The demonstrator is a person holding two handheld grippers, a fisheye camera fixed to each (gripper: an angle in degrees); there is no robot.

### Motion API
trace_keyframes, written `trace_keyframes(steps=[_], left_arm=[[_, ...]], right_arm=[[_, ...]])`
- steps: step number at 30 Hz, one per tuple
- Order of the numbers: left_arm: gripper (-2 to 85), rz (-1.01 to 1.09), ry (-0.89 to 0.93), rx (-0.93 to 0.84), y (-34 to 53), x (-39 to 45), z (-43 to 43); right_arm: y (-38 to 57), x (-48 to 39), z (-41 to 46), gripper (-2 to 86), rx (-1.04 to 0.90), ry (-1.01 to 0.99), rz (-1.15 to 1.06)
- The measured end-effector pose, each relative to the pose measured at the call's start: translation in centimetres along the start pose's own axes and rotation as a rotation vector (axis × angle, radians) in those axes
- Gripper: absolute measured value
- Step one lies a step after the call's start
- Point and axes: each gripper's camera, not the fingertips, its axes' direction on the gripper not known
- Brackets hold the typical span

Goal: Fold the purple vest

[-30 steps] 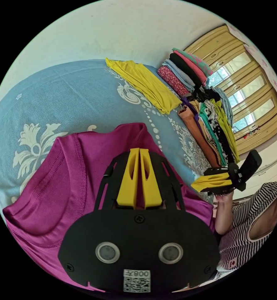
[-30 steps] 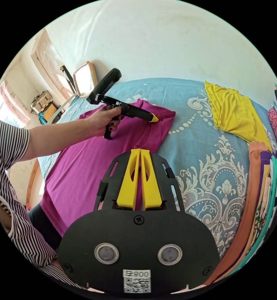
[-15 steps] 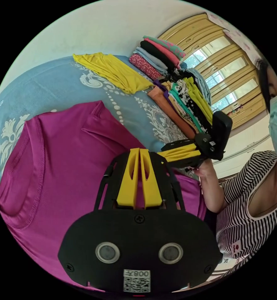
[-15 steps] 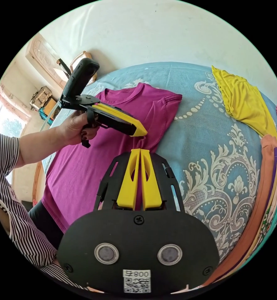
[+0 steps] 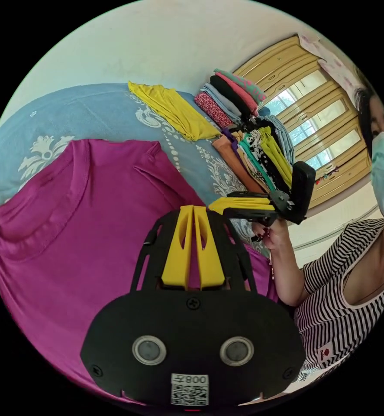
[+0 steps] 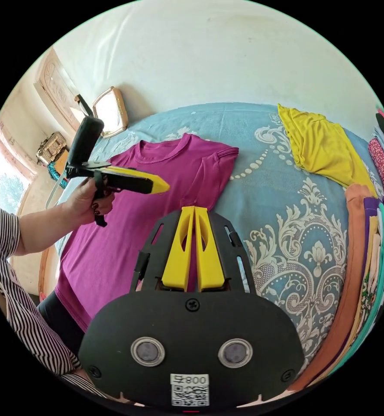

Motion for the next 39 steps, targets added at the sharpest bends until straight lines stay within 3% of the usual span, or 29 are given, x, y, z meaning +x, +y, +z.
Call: trace_keyframes(steps=[4, 9, 11, 16, 21, 29, 39], left_arm=[[1.0, -0.179, -0.086, 0.101, 9.4, -0.9, -5.5], [2.9, -0.498, -0.344, 0.274, 22.7, -1.8, -14.0], [4.5, -0.666, -0.432, 0.371, 29.4, -2.4, -17.6], [7.2, -0.875, -0.428, 0.542, 39.2, -4.8, -21.1], [7.3, -0.930, -0.341, 0.614, 44.6, -8.1, -21.2], [2.9, -0.925, -0.210, 0.764, 51.9, -10.7, -22.0], [1.7, -0.887, -0.253, 0.834, 55.5, -9.7, -22.1]], right_arm=[[-0.5, -0.7, -2.4, 0.1, 0.085, 0.062, 0.058], [-1.4, -1.8, -5.1, 0.1, 0.179, 0.052, 0.104], [-2.0, -1.9, -5.9, 0.1, 0.209, -0.015, 0.176], [-4.3, -3.6, -6.6, 0.2, 0.230, -0.314, 0.192], [-10.6, -10.7, -5.2, 0.6, 0.118, -0.320, 0.048], [-25.2, -29.4, 3.5, 4.2, -0.133, -0.336, -0.353], [-37.6, -50.4, 12.1, 5.7, -0.263, -0.148, -0.724]])
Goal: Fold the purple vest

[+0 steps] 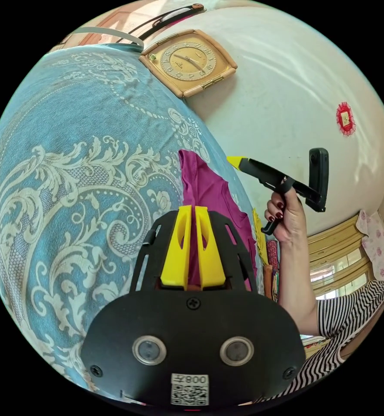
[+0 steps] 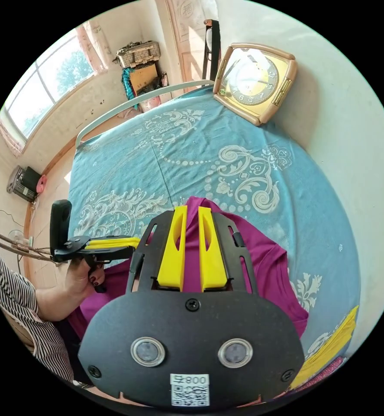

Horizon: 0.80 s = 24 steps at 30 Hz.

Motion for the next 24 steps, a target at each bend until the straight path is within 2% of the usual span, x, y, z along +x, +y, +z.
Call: trace_keyframes(steps=[5, 12, 18, 21, 24], left_arm=[[1.7, 0.096, -0.038, -0.034, 0.3, 0.3, -0.1], [1.6, 0.152, -0.067, -0.038, -0.2, 0.0, -0.7], [1.7, 0.145, -0.041, -0.042, -0.6, -0.6, -0.6], [1.7, 0.157, -0.046, -0.036, -0.9, -0.4, -0.7], [1.6, 0.192, -0.035, -0.025, -1.2, 0.2, -0.7]], right_arm=[[-8.0, -1.7, 3.4, 6.9, -0.085, 0.032, -0.076], [-13.6, -3.0, 6.8, 6.0, -0.212, 0.145, -0.145], [-17.3, -2.4, 7.0, 2.1, -0.214, 0.187, -0.157], [-18.5, -1.2, 6.4, 1.2, -0.187, 0.141, -0.134], [-18.5, 1.4, 3.8, 1.0, -0.058, 0.019, -0.055]])
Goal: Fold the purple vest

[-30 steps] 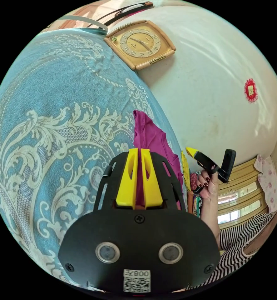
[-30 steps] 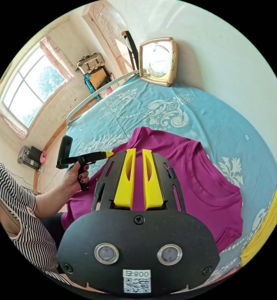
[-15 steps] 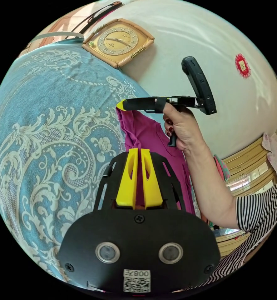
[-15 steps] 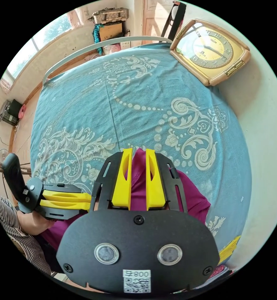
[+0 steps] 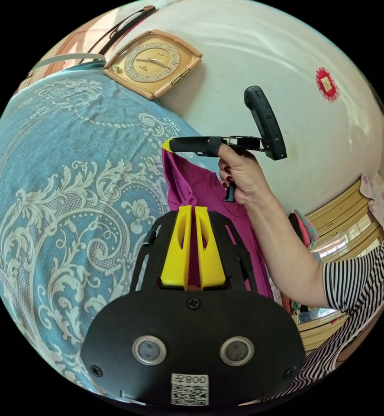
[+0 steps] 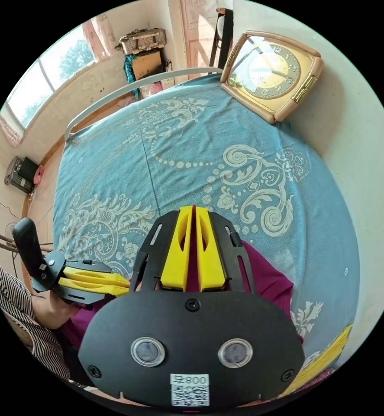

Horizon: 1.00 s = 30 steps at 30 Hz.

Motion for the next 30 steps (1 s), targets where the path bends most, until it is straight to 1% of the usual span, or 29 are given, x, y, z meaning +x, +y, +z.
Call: trace_keyframes(steps=[3, 5, 8, 14, 17, 21, 24, 26, 30], left_arm=[[1.5, 0.059, 0.030, -0.032, -0.7, 0.8, 0.5], [1.5, 0.118, 0.015, -0.099, -1.3, 1.8, 1.4], [1.5, 0.173, 0.006, -0.178, -1.8, 3.0, 2.9], [1.5, 0.206, -0.012, -0.302, -2.6, 4.3, 5.4], [1.4, 0.220, -0.017, -0.347, -2.9, 4.8, 6.3], [1.2, 0.227, -0.018, -0.361, -3.3, 5.5, 6.9], [0.9, 0.219, 0.029, -0.334, -3.7, 5.9, 6.8], [0.6, 0.218, 0.063, -0.286, -4.0, 6.2, 6.4], [0.4, 0.218, 0.030, -0.284, -4.2, 6.8, 6.7]], right_arm=[[1.8, 3.6, -2.4, 1.0, 0.096, -0.093, 0.098], [4.0, 6.7, -3.1, 1.1, 0.131, -0.176, 0.181], [6.6, 10.3, -2.6, 1.2, 0.131, -0.252, 0.296], [8.8, 13.8, -0.8, 1.3, 0.098, -0.330, 0.415], [9.0, 14.4, -0.6, 1.0, 0.093, -0.308, 0.437], [9.5, 14.4, -1.4, 0.5, 0.121, -0.258, 0.453], [9.3, 13.4, -2.4, 0.3, 0.168, -0.234, 0.413], [8.3, 12.0, -2.6, 0.2, 0.188, -0.233, 0.343], [6.2, 10.5, -0.9, 0.1, 0.119, -0.191, 0.271]])
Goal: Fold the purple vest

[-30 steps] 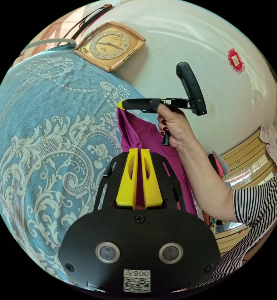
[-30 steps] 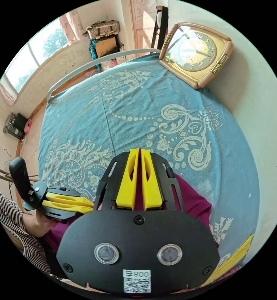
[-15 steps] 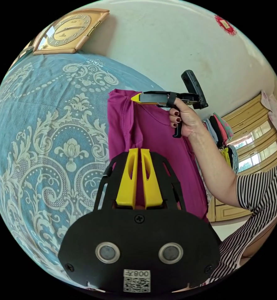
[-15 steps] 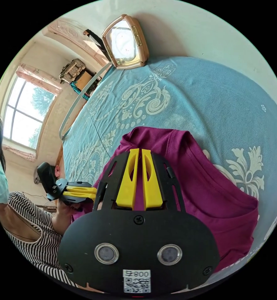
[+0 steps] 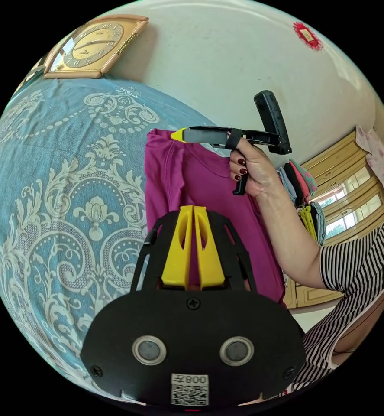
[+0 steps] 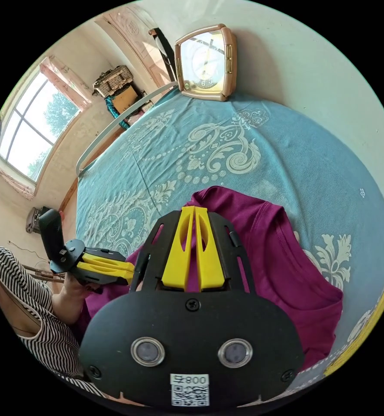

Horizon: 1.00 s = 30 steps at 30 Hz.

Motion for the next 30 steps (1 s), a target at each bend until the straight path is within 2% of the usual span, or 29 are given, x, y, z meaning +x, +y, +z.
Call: trace_keyframes(steps=[5, 13, 17, 22, 26, 30], left_arm=[[0.2, 0.001, -0.028, -0.097, -0.7, 0.7, 1.7], [0.2, 0.049, -0.002, -0.156, -1.4, 2.3, 2.4], [0.2, 0.034, -0.049, -0.073, -1.3, 3.1, 1.1], [0.2, 0.027, -0.029, -0.134, -0.9, 3.6, 1.8], [0.1, 0.015, -0.075, -0.011, -0.4, 4.4, -0.2], [0.1, 0.005, -0.097, -0.064, 0.2, 4.6, 0.4]], right_arm=[[-1.0, -0.6, 3.2, 0.1, -0.090, 0.076, -0.043], [-0.8, -0.7, 4.9, 0.1, -0.092, 0.067, -0.042], [-0.2, -0.9, 5.7, 0.1, -0.088, 0.061, -0.043], [1.6, -1.3, 6.3, 0.1, -0.089, 0.086, -0.064], [4.7, -1.1, 4.4, 0.1, 0.037, 0.066, -0.033], [7.3, -1.6, 5.1, 0.1, 0.041, 0.024, -0.054]])
